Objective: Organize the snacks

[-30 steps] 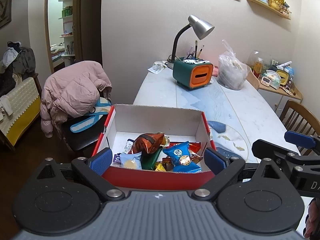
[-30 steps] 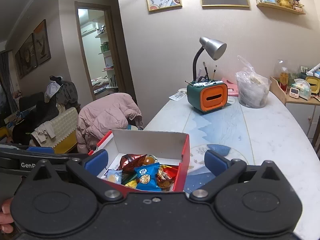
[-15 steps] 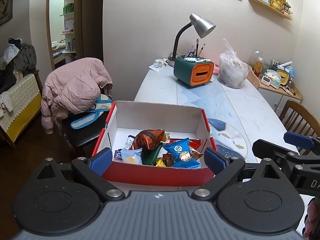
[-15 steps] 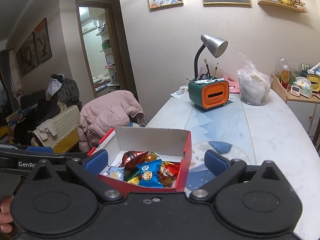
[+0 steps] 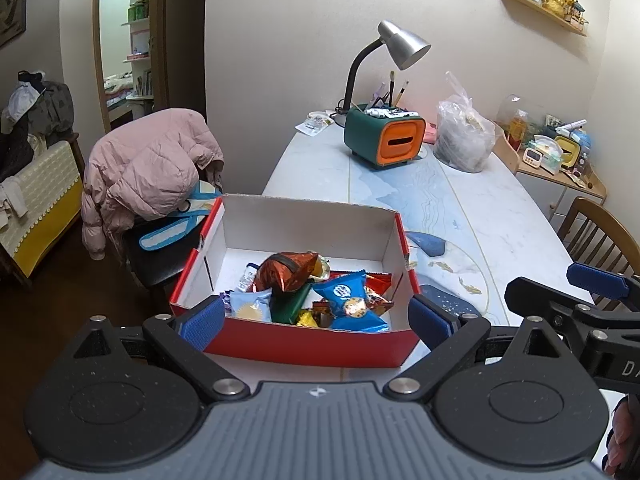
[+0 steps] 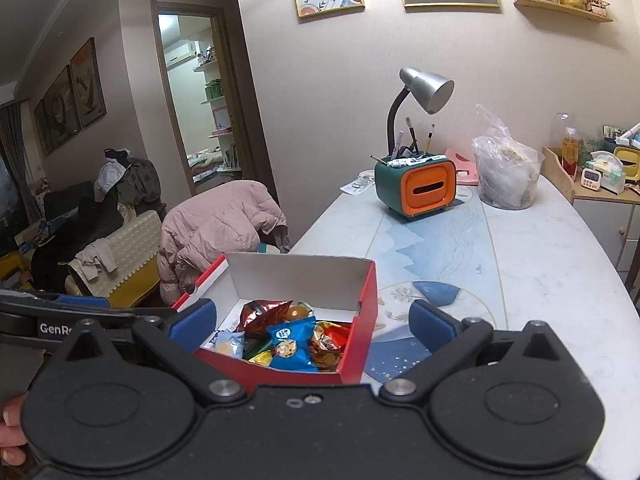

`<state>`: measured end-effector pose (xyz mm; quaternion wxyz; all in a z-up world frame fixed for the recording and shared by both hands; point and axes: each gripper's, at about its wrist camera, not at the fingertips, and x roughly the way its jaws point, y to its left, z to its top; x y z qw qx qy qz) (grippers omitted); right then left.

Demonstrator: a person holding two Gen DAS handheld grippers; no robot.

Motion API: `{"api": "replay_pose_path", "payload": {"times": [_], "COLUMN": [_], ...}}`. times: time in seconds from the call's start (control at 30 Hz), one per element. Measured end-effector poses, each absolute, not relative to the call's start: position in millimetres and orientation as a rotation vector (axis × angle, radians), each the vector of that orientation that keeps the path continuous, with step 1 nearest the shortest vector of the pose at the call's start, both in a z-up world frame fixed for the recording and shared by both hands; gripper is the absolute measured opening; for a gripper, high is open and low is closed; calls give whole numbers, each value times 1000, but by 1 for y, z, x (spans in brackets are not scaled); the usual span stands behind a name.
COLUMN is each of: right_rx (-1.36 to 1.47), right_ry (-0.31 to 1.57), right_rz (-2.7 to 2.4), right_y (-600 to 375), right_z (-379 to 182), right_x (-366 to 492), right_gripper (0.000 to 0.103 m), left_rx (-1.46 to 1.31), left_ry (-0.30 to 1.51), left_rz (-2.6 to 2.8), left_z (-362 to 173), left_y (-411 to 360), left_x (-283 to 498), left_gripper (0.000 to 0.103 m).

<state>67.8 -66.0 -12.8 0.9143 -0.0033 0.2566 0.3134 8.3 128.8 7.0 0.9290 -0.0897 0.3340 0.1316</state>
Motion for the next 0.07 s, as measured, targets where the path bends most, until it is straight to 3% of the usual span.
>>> {"api": "replay_pose_path", "payload": {"times": [0.07], "right_rx": [-4], "right_ry": [536], "right_rz": [649], "right_y": [-71], "right_z": [-13], "right_x": [71], "right_gripper": [103], "left_rx": [-183], "left_ry": [687], "left_rz": [277], "left_z": [8], "left_y": [122], "left_x": [10], "left_gripper": [99]}}
